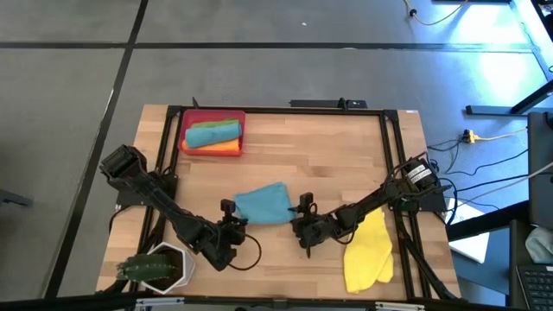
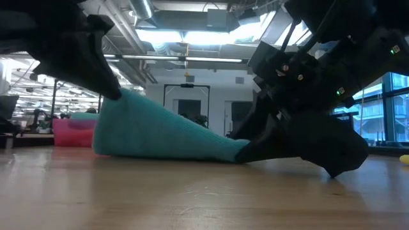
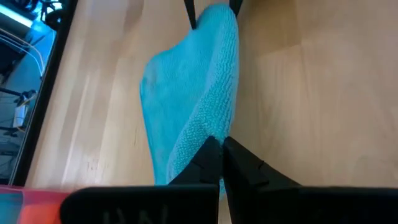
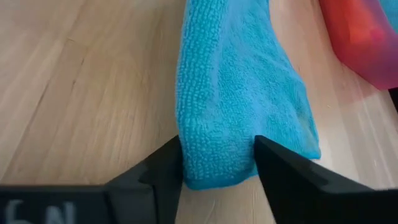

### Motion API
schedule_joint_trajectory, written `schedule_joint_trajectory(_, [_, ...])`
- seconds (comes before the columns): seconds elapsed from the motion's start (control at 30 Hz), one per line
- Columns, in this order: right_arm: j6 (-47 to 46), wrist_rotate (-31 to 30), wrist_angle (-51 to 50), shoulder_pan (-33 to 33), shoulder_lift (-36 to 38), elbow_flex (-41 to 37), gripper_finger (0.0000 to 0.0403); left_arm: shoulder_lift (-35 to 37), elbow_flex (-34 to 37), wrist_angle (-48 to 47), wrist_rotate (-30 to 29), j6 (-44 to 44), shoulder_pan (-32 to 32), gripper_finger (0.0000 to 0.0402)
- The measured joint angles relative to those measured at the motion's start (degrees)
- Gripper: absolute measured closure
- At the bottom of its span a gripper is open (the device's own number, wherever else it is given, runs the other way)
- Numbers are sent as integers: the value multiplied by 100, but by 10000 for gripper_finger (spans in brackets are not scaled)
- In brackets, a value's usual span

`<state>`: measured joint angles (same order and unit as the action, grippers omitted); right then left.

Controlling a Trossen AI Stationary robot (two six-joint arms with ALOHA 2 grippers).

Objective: Roll microfiber towels into tight, uniform cylinder then place into a basket
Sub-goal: Roll the blue microfiber towel

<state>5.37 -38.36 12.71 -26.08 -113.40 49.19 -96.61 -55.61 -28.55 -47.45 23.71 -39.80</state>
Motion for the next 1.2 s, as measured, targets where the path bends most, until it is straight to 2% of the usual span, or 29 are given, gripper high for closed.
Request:
schedule_joint_trajectory(0.13, [2,-5,2,-10,0,0,260,15,0,-3,1,10,-29,401])
schedule_joint_trajectory(0.37, [102,-67,-34,-172,72,-8,383,11,0,-274,151,168,-89,401])
schedule_joint_trajectory(0.4, [117,-63,-90,-218,110,-18,390,10,0,-338,153,200,-105,401])
schedule_joint_trajectory(0.57, [-231,3,-593,-393,485,-30,391,2,-2,-402,191,294,-103,401])
schedule_joint_trajectory(0.67, [-664,70,-1127,-489,609,167,395,-10,-2,-236,488,277,-34,401])
schedule_joint_trajectory(0.83, [-1316,1011,-1651,-491,603,541,395,-188,0,72,1149,232,101,401])
schedule_joint_trajectory(1.03, [-2009,2104,-1626,-488,608,750,395,-296,4,115,1254,450,-20,401])
schedule_joint_trajectory(1.2, [-2449,2352,-1690,-364,612,758,392,-287,0,138,1256,483,-74,401])
